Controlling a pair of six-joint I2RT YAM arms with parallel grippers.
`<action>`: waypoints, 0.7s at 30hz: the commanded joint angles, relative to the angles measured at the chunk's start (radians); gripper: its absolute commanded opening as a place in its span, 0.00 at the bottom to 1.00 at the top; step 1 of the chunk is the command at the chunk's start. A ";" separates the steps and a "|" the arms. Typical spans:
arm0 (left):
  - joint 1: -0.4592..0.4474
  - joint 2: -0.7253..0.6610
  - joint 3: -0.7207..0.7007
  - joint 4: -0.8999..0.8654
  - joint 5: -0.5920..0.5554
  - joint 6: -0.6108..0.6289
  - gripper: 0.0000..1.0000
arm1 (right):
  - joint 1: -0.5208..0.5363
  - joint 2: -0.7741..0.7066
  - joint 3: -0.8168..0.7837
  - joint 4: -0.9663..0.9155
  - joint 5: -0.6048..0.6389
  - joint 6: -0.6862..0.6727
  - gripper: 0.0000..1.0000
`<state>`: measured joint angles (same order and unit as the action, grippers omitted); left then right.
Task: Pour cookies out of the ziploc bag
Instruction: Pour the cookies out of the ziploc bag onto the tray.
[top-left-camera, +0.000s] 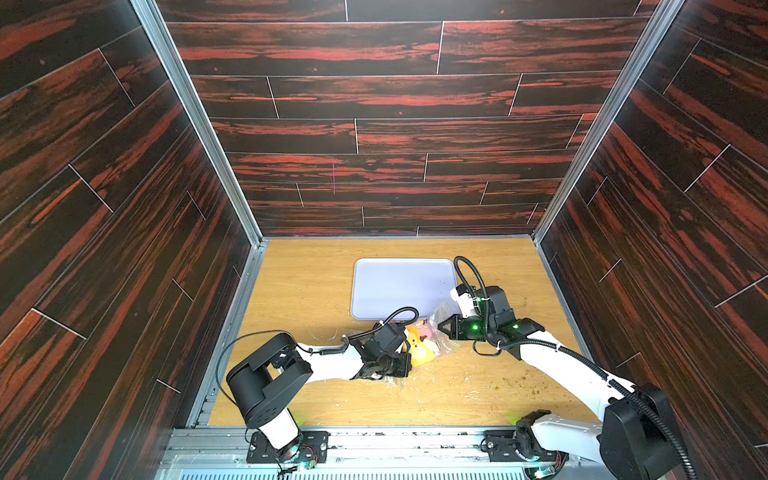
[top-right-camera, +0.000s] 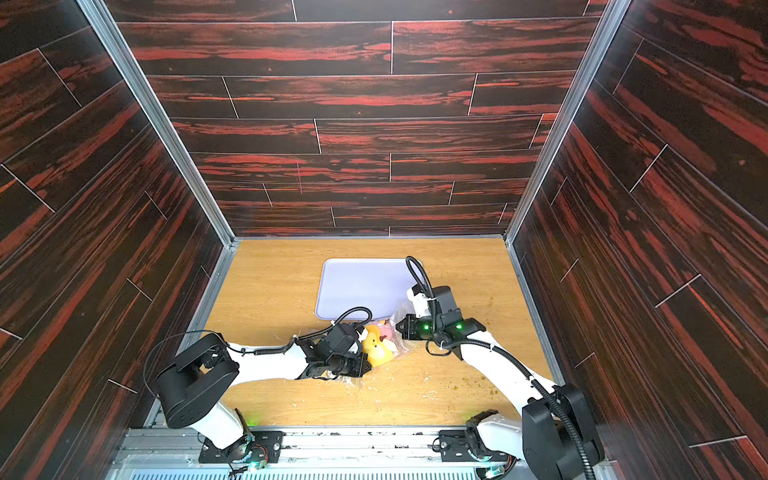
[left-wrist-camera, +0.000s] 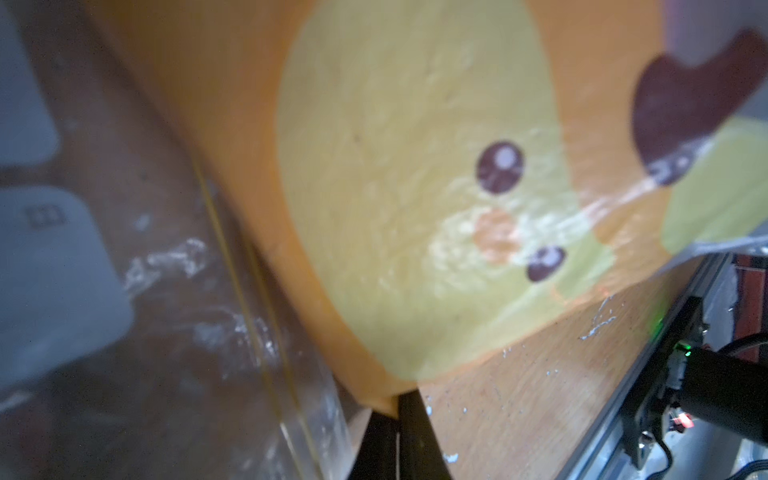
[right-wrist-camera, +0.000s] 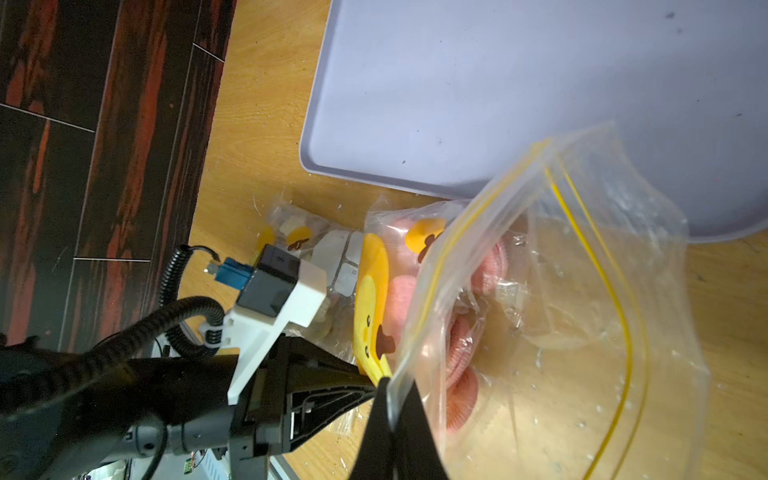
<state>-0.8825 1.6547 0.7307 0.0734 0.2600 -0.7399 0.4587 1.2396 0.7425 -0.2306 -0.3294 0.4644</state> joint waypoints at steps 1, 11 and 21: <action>0.004 -0.026 0.025 -0.025 -0.019 -0.002 0.03 | -0.005 -0.022 0.001 -0.008 -0.005 0.012 0.00; 0.019 -0.129 0.046 -0.099 -0.069 0.004 0.00 | -0.005 -0.024 0.083 -0.051 0.000 0.016 0.00; 0.059 -0.189 0.095 -0.193 -0.106 0.031 0.00 | -0.006 -0.002 0.168 -0.076 -0.003 0.013 0.00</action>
<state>-0.8341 1.5146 0.7883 -0.0837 0.1856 -0.7246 0.4576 1.2396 0.8696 -0.2924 -0.3229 0.4782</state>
